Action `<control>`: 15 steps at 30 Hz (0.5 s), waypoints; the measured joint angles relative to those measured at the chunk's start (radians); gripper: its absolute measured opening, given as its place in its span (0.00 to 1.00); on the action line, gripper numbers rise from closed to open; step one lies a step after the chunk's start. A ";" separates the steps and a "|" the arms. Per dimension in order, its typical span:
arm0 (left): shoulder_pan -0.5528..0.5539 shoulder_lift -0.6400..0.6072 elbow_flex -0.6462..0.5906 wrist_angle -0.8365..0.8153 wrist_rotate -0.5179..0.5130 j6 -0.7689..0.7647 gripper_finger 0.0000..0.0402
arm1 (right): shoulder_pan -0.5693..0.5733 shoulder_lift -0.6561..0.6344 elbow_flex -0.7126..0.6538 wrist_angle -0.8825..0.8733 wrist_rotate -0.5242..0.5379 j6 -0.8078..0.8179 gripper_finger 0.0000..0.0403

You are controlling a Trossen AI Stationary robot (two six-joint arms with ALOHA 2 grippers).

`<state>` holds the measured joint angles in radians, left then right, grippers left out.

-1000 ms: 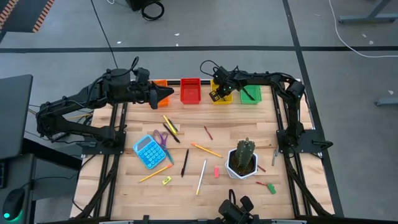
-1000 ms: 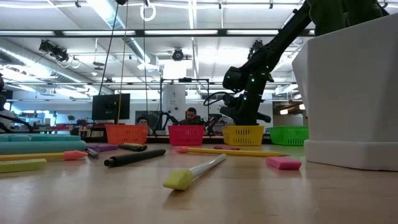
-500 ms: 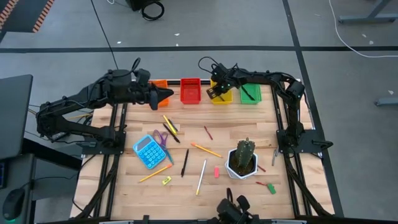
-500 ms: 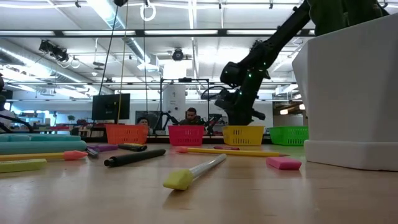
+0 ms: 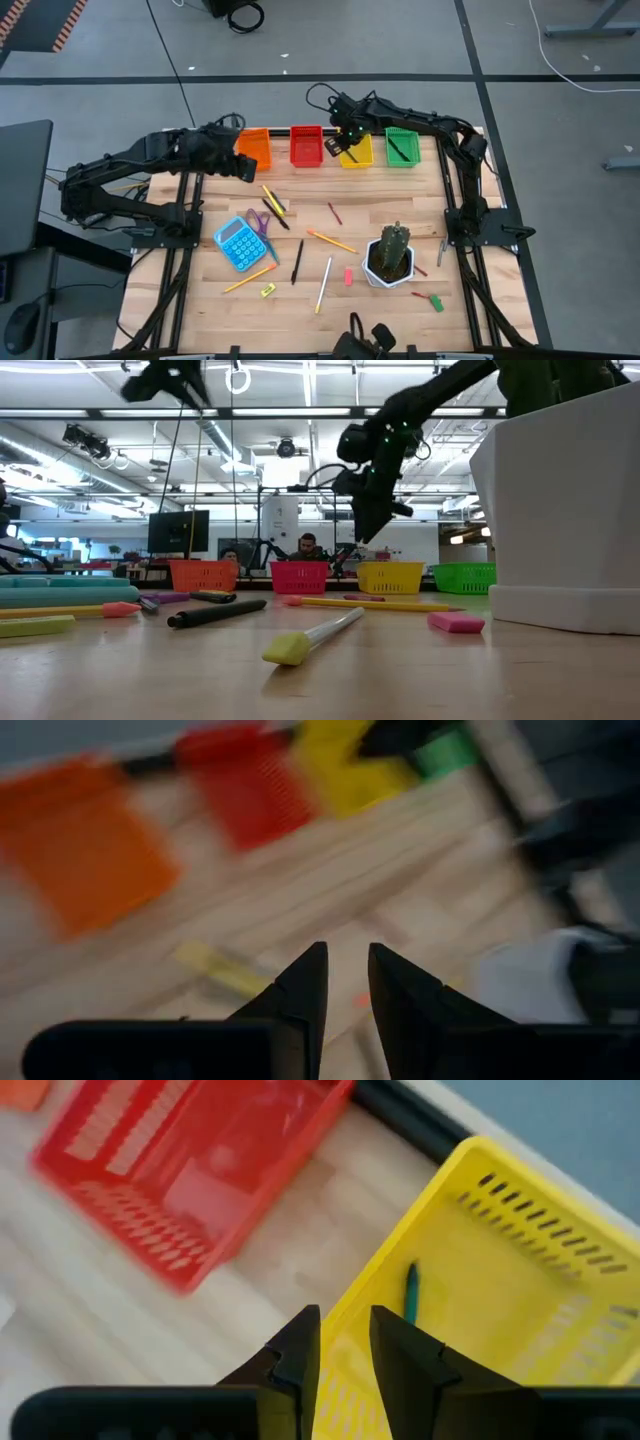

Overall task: Sort crayons/erasers/pens/pencils in bins
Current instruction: Put the top red crayon into the yellow bin

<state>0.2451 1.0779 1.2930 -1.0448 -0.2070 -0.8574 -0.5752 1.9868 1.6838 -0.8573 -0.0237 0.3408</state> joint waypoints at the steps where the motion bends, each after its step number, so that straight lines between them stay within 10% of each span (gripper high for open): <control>1: 0.007 0.003 -0.006 -0.030 0.000 -0.013 0.22 | 0.010 0.000 0.016 -0.033 0.000 0.000 0.24; 15: -0.015 0.029 -0.092 0.005 0.094 0.141 0.24 | 0.208 -0.001 0.209 -0.319 -0.074 0.104 0.24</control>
<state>0.2306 1.1065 1.2014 -1.0393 -0.1125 -0.7162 -0.3672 1.9854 1.8926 -1.1768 -0.0975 0.4450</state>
